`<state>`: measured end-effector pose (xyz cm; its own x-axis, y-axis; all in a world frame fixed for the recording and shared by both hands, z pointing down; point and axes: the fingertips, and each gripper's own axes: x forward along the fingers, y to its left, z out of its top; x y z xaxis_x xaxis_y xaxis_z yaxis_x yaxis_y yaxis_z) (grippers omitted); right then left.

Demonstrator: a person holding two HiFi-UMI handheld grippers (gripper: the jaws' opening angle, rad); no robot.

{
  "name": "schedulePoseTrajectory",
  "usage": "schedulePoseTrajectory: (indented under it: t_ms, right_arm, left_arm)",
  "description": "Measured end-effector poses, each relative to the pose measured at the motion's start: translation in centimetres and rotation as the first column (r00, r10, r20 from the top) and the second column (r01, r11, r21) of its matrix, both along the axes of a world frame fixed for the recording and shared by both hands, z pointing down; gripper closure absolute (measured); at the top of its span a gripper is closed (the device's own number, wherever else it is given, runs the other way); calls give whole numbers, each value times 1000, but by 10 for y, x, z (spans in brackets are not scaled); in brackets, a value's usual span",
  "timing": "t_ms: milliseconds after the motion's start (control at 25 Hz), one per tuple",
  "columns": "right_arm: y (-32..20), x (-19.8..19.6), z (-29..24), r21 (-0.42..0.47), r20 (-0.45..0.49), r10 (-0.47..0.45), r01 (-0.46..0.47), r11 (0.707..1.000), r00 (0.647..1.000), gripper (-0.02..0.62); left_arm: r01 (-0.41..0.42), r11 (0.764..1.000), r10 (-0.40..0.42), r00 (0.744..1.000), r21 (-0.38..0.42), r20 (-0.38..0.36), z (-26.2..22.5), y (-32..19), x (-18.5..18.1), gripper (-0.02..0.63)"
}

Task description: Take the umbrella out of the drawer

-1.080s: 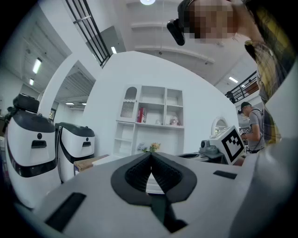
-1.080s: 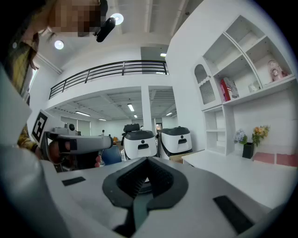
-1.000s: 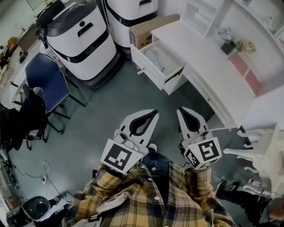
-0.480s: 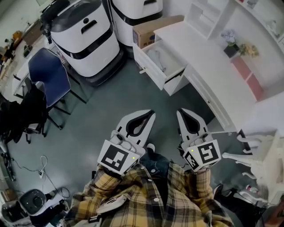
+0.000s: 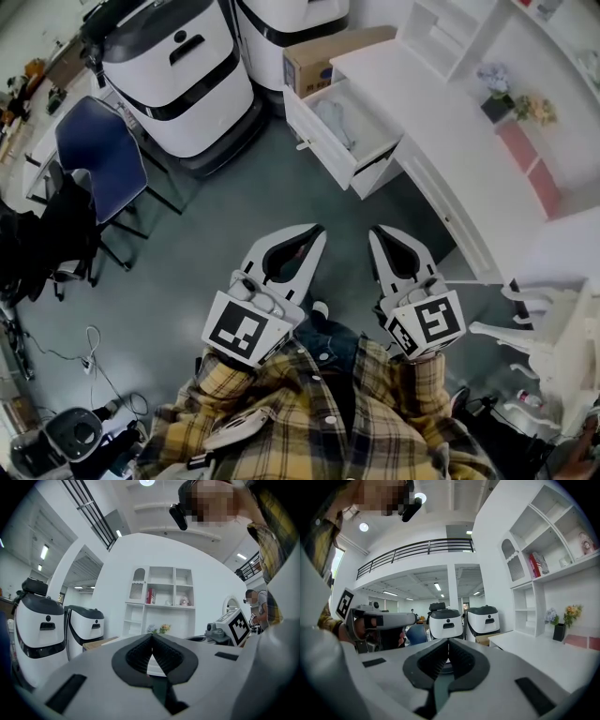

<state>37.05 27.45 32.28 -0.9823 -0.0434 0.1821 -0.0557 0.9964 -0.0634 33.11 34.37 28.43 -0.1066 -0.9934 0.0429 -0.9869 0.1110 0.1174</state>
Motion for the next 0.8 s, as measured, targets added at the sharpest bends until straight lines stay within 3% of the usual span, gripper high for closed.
schedulePoseTrajectory:
  t_ms: [440,800]
  right_arm:
    - [-44,-115,1,2,-23,4,-4,1000,1000,577]
    - [-85,-195,-2,-6,-29,91,-91,996,995,578]
  left_arm:
    - [-14,1000,14,1000,-4,-9,-2,-42,-117,588]
    - [-78,997,78,997,-16,-15,-2,-78,-207,588]
